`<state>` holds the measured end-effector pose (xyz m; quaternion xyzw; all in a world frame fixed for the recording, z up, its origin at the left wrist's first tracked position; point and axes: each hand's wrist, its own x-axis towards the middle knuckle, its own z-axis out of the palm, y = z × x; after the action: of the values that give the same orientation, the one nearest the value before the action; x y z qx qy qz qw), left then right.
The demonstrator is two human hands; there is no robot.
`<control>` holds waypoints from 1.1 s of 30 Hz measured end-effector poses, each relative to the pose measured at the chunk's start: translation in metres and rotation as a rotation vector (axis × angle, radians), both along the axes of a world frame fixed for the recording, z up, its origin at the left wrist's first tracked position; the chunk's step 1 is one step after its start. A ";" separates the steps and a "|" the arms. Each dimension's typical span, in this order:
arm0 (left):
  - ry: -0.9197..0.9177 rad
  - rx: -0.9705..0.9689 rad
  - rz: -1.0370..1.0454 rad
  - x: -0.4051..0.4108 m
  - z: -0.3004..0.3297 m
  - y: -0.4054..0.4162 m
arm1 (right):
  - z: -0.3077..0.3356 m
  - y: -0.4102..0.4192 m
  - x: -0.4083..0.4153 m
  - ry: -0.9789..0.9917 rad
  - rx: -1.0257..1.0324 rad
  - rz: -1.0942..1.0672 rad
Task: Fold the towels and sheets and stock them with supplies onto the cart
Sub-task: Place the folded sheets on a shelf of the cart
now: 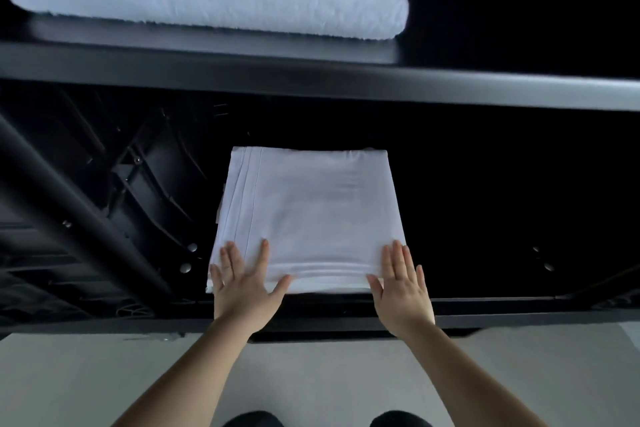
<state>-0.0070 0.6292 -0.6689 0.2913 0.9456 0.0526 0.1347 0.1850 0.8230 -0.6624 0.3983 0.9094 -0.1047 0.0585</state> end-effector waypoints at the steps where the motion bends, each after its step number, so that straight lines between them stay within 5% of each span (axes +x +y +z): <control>1: -0.042 -0.031 -0.019 -0.001 0.006 -0.002 | 0.006 0.000 0.001 -0.028 -0.039 0.008; 7: -0.325 -0.145 -0.007 0.011 0.083 -0.024 | 0.074 -0.010 0.006 -0.249 -0.236 0.058; 24: -0.118 0.202 -0.041 0.084 0.425 -0.076 | 0.421 -0.115 0.027 0.090 -0.391 -0.030; 33: -0.015 0.354 0.029 0.102 0.526 -0.095 | 0.528 -0.132 0.044 0.181 -0.340 -0.006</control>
<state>0.0946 0.5339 -0.1428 0.2964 0.9246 0.2225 0.0876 0.2289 0.6910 -0.1348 0.3741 0.8790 -0.2925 0.0425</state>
